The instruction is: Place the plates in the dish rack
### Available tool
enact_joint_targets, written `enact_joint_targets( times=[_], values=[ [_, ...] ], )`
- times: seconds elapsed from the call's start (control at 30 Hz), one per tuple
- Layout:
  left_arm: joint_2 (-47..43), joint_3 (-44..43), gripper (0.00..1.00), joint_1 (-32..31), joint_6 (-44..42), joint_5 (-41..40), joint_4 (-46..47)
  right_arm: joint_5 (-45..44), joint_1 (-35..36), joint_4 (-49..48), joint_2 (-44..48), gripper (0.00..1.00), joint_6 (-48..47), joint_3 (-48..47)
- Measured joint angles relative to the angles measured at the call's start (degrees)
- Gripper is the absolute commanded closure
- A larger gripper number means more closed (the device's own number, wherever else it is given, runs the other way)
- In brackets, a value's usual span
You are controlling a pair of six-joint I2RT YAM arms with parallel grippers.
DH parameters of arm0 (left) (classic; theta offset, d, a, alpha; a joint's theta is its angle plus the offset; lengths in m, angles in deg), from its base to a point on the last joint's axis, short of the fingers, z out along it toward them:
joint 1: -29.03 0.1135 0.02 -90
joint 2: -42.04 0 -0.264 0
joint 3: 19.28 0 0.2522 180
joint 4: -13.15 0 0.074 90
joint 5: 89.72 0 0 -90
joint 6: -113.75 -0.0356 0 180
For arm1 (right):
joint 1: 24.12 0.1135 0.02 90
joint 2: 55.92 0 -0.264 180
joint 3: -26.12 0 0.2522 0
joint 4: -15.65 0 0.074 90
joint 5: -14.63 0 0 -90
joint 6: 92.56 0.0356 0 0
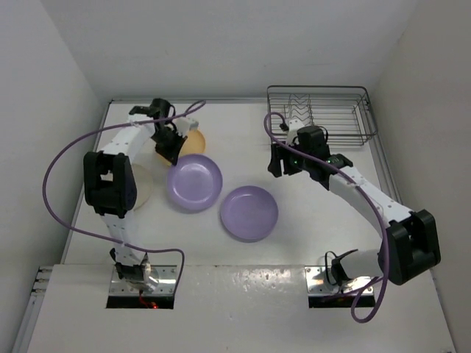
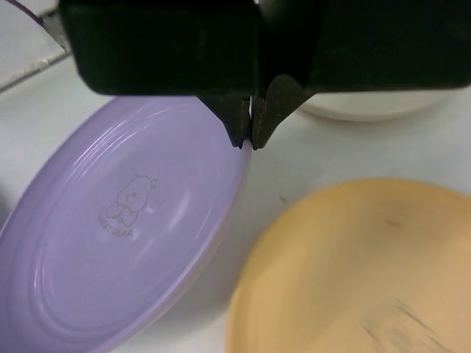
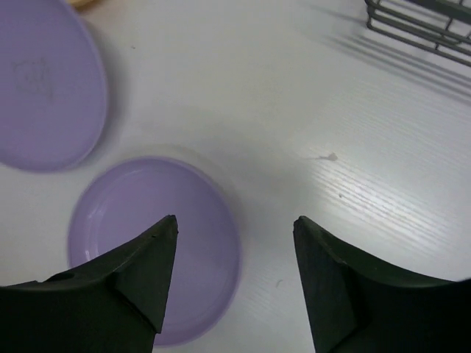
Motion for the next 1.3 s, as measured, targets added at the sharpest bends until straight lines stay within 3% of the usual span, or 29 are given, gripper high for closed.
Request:
enact_joint_targets(
  times=[0.1,0.2,0.27,0.47,0.6,0.63,0.7,0.8,1.13,1.3],
  values=[
    [-1.2,-9.4,1.00,-1.2,-1.4,-0.1,-2.3,3.3,0.0,-2.1,1.1,0.48,-4.0,-0.2],
    [-4.8,-17.3,1.00,-5.3,-3.8,-1.5,-2.6,8.4,-0.1,-4.9,0.7,0.34,-8.3,-2.5],
    [-7.6,-21.2,1.00,-9.5,-5.6,-3.6,-2.6,11.8,0.0,-7.1,-0.9,0.29,-10.9,-6.4],
    [-11.2,-26.8,1.00,-19.3,-9.8,-6.8,-1.9,19.6,-0.2,-12.3,-11.4,0.29,-16.8,-25.3],
    [-10.4,-27.6,1.00,-20.9,-10.9,-8.7,-1.9,25.8,-0.8,-12.2,-17.4,0.45,-17.9,-33.2],
    [-10.3,-27.8,1.00,-21.1,-11.0,-9.0,-2.1,27.3,-0.9,-12.1,-18.4,0.54,-18.0,-33.8],
    [-9.8,-28.5,1.00,-21.6,-11.2,-9.5,-2.4,29.8,-1.1,-10.9,-19.6,0.60,-18.8,-33.9],
    [-9.6,-28.7,1.00,-22.0,-11.2,-10.3,-2.6,32.0,-1.6,-9.1,-20.2,0.54,-20.1,-33.2],
    [-7.9,-28.7,1.00,-22.0,-11.4,-13.4,-1.8,33.7,-4.2,-8.6,-19.5,0.52,-21.5,-32.6],
    [-7.3,-26.6,1.00,-22.1,-11.5,-15.9,-0.4,34.3,-5.8,-11.5,-17.6,0.38,-19.2,-31.3]
  ],
)
